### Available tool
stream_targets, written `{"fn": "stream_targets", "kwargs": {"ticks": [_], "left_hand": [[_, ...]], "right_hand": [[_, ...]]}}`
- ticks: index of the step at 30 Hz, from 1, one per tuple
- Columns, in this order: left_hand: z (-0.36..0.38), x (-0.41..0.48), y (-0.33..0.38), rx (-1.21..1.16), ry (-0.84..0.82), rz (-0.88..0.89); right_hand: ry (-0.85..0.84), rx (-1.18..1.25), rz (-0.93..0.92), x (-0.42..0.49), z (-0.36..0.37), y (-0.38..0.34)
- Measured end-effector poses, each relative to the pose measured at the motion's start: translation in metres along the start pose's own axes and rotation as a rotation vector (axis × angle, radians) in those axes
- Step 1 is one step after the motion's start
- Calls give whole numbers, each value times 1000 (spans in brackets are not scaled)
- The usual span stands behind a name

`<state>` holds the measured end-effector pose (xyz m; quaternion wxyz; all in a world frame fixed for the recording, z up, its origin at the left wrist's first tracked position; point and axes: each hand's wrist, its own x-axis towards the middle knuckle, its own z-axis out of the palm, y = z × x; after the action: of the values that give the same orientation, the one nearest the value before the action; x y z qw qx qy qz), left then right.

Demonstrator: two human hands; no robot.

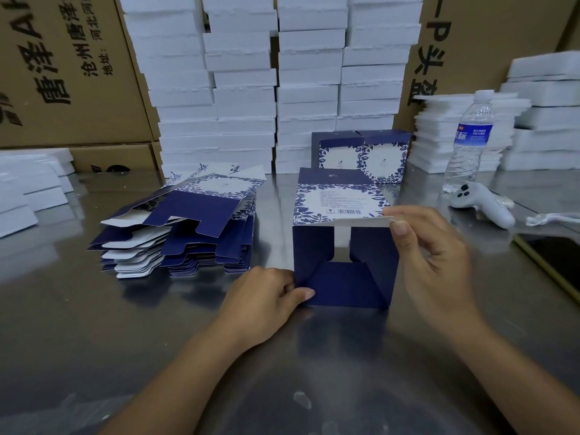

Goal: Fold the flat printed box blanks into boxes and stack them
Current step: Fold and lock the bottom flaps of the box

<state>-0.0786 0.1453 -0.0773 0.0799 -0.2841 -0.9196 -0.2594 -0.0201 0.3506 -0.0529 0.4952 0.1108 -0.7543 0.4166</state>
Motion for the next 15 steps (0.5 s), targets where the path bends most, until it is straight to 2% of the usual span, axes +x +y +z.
{"fn": "stream_targets", "kwargs": {"ticks": [6, 15], "left_hand": [[-5, 0, -4, -8, -86, 7], [-7, -1, -9, -92, -97, 37]], "right_hand": [[0, 2, 2, 1, 0, 1], [-13, 12, -5, 1, -2, 0]]}}
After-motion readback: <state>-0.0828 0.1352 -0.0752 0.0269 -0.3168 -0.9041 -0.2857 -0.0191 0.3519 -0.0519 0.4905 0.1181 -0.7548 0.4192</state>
